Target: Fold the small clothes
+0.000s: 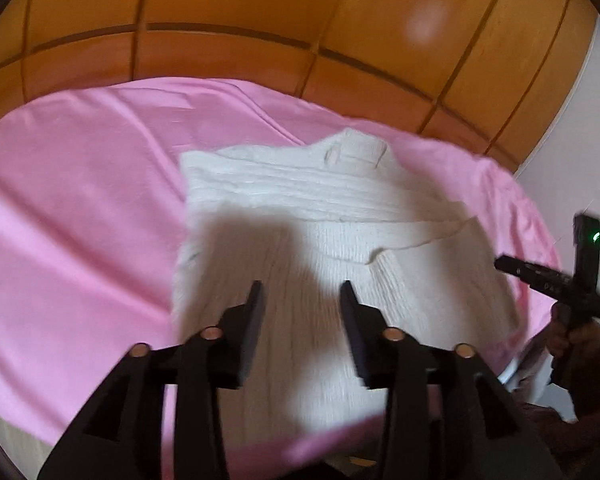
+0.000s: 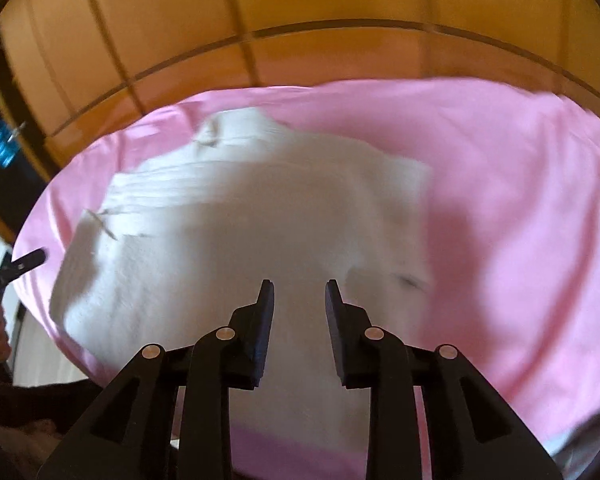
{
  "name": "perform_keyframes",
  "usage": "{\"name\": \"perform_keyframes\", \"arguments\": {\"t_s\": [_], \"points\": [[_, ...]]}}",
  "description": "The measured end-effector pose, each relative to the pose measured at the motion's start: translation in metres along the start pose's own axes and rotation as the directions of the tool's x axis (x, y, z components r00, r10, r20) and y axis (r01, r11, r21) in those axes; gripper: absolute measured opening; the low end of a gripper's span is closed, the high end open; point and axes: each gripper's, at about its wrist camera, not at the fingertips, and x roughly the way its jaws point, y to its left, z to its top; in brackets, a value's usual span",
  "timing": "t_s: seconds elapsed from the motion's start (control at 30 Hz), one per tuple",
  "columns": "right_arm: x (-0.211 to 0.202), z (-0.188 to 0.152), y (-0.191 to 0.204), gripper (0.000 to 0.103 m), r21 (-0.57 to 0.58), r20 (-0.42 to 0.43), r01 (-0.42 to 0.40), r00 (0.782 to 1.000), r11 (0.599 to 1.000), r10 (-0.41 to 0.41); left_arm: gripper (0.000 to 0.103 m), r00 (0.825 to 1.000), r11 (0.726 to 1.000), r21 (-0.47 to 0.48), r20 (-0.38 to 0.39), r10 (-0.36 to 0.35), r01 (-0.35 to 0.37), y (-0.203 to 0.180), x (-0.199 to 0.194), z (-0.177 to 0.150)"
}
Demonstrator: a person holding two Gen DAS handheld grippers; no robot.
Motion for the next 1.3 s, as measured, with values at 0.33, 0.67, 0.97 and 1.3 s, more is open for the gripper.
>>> {"name": "perform_keyframes", "arguments": {"t_s": [0.33,0.67,0.97,1.3], "points": [[0.065,0.012,0.049,0.006,-0.118,-0.026,0.016,0.999,0.993,-0.019,0.0,0.997,0.998,0.036,-0.038,0.062,-0.06,-0.003,0.056,-0.008],[0.021,0.032,0.04,0.0,-0.093,0.12,0.026,0.993,0.995,-0.015,0.0,0.989,0.998,0.005,0.135,0.061,-0.062,0.005,0.017,0.015],[0.056,0.043,0.025,0.0,-0.005,0.035,-0.034,0.999,0.999,0.034,0.0,0.99,0.996,0.009,0.114,0.083,-0.085,0.003,0.043,0.031],[0.061,0.018,0.05,0.036,-0.096,0.0,-0.017,1.0,0.995,0.017,0.033,1.0,0.999,-0.043,0.001,-0.005,0.005,0.01,0.053,0.005]]}}
